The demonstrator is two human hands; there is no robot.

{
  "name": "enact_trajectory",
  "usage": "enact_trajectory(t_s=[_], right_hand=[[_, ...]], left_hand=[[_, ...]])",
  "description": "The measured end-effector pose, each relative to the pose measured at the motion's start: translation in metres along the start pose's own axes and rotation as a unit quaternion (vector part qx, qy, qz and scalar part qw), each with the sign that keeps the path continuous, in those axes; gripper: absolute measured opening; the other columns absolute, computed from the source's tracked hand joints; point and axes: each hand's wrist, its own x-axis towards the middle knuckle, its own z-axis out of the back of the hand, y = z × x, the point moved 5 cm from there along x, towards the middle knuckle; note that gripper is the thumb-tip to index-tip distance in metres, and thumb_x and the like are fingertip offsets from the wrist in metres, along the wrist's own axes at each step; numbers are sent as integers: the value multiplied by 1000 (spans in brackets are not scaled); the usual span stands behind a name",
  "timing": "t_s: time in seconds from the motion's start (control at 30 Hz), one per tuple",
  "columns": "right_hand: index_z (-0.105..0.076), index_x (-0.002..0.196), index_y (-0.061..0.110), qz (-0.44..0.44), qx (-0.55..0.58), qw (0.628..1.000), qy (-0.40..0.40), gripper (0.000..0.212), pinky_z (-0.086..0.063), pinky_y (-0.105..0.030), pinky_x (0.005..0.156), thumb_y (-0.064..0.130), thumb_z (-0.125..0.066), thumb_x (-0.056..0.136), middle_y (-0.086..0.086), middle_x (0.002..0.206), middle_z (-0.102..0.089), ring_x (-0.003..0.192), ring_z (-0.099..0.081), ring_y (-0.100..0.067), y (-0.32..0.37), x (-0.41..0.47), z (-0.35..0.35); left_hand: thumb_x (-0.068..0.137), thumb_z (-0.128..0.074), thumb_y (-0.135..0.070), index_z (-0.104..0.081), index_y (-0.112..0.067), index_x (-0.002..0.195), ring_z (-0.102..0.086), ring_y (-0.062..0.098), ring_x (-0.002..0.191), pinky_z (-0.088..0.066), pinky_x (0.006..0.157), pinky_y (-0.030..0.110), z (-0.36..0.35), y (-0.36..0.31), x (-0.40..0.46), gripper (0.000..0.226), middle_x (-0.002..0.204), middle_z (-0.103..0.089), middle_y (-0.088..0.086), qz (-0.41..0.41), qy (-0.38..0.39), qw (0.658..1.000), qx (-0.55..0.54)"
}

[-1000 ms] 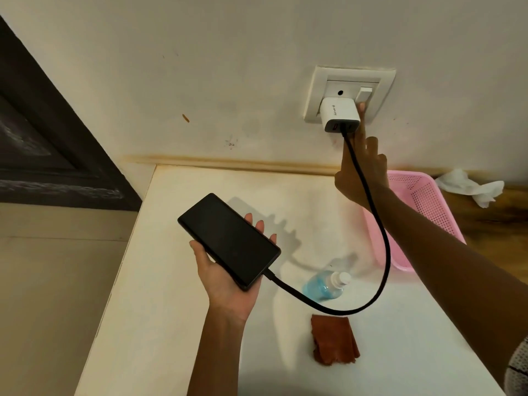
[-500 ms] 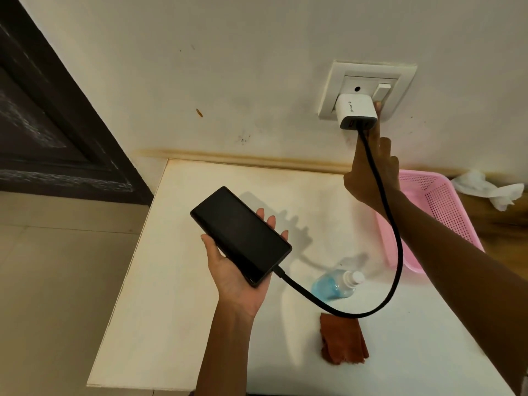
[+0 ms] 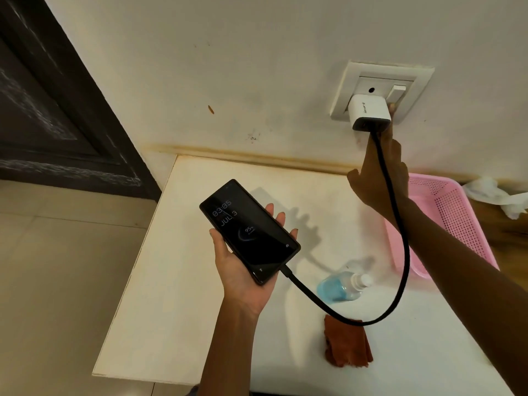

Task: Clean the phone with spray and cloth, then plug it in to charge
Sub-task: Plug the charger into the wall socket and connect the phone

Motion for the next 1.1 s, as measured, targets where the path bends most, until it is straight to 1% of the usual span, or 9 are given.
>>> enact_trajectory(t_s=[0.07,0.13,0.23,0.33,0.53,0.63,0.8,0.87,1.1], right_hand=[[-27,139,14,-1,23,999,-31,78,-46,-40,66,1,-58,69,-11,153,-18,112,-42,-36,6,-6,4],[-27,142,19,-10,58,998,-39,78,-42,-37,66,4,-58,72,-7,156,-13,115,-42,-36,6,-17,8],[-51,128,7,-54,179,982,8,46,-42,-46,94,5,-58,83,-17,139,-45,118,-47,-36,-7,-31,9],[-68,96,14,-163,400,896,104,15,-42,-47,95,14,-54,89,-13,113,-65,107,-58,-28,-23,-58,15],[-72,94,11,-251,488,783,295,64,-42,-39,79,57,-27,91,-10,99,-73,95,-67,-24,-33,-104,29],[-73,95,12,-241,492,750,370,69,-40,-39,77,66,-33,79,-14,98,-72,89,-68,-24,-34,-121,35],[-74,81,15,-198,539,759,307,35,-53,-25,56,47,-60,72,-18,87,-72,70,-66,-18,-39,-121,51],[-73,76,16,-213,559,752,277,37,-51,-22,49,51,-72,63,-13,78,-72,61,-63,-14,-45,-118,58],[-69,78,16,-240,582,749,207,35,-32,-11,33,47,-54,81,-1,61,-59,29,-30,-5,-56,-100,79]], left_hand=[[88,-32,-68,-56,-22,131,-61,32,115,-53,85,52,-4,0,0,67,132,-59,14,-10,9,1000,10],[88,-32,-68,-56,-21,130,-61,32,115,-53,86,53,-6,-1,-1,67,132,-59,14,-11,11,1000,9],[88,-33,-68,-60,-20,126,-61,33,115,-52,87,54,-5,-3,-1,67,131,-60,14,-6,9,1000,-7],[88,-33,-68,-54,-19,132,-62,33,114,-53,87,54,-8,-3,-2,69,129,-61,14,-6,-2,1000,1],[88,-32,-69,-47,-22,138,-62,33,114,-52,89,55,-8,-5,-1,70,130,-61,14,-21,3,1000,-7],[88,-30,-69,-45,-24,139,-61,34,115,-50,93,56,-8,-6,-1,69,131,-60,14,-33,5,999,-11],[89,-26,-69,-47,-25,138,-59,33,118,-51,91,53,-6,-9,1,69,133,-58,12,-51,-11,999,-14],[89,-22,-70,-47,-26,138,-58,31,119,-53,90,50,-3,-11,3,70,133,-59,10,-64,-27,998,0],[85,-14,-74,-52,-33,129,-65,25,108,-46,100,49,12,-10,10,71,113,-71,5,-86,-109,984,111]])
